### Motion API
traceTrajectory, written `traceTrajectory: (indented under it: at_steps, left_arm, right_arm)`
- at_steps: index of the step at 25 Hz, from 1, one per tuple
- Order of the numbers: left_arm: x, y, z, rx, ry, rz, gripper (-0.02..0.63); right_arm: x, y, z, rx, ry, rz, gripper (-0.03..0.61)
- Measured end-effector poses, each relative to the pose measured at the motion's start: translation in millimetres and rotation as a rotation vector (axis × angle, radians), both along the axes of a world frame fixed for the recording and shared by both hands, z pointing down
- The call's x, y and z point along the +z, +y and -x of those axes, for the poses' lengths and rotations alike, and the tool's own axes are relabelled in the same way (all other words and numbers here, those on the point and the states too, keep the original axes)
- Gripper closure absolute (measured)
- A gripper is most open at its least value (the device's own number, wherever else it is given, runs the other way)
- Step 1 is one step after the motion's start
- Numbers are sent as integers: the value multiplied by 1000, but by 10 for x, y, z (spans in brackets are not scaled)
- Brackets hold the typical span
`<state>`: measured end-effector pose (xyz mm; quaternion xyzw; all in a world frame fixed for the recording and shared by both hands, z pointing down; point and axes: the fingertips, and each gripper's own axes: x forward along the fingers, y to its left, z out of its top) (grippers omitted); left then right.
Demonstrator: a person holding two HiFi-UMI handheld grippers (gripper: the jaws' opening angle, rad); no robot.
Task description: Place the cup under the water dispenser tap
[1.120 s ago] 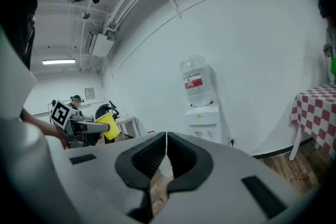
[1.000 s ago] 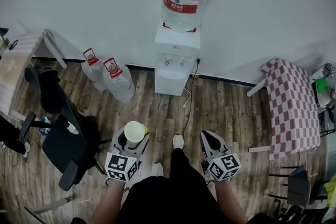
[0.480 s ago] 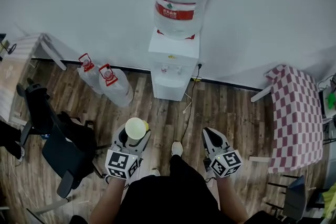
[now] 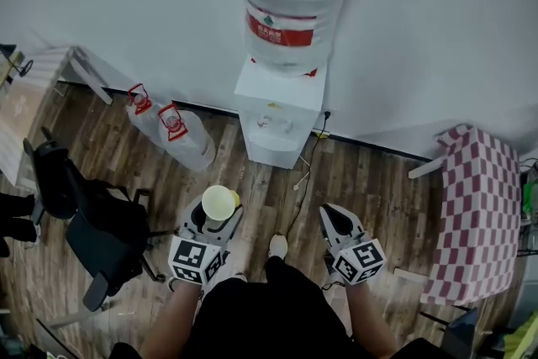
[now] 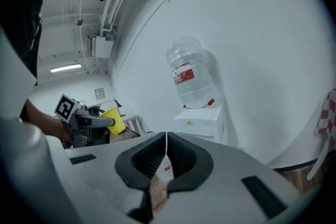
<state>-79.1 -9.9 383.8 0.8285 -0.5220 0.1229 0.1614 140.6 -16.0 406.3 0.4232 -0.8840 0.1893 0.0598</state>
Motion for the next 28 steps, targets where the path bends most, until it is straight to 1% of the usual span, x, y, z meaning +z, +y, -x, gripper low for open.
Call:
traceTrajectory:
  at_steps: [4, 9, 12, 17, 22, 28]
  left_arm:
    - [67, -191, -84, -36, -4, 4, 304]
    - [138, -360, -119, -78, 13, 9, 305]
    - [196, -470, -86, -98, 19, 11, 305]
    - [243, -690, -7, -121, 21, 4, 305]
    - [388, -1008, 69, -126, 13, 3, 305]
    - [770, -1434, 89, -117, 4, 26, 305]
  right_arm:
    - [98, -210, -26, -64, 10, 8, 555]
    - [144, -410, -12, -127, 18, 2, 555]
    - [170, -523, 27, -137, 13, 5, 555]
    - [161, -682, 166, -147, -24, 13, 555]
    - [255, -848, 374, -167, -3, 17, 555]
    - [453, -1160, 581, -166, 29, -6, 555]
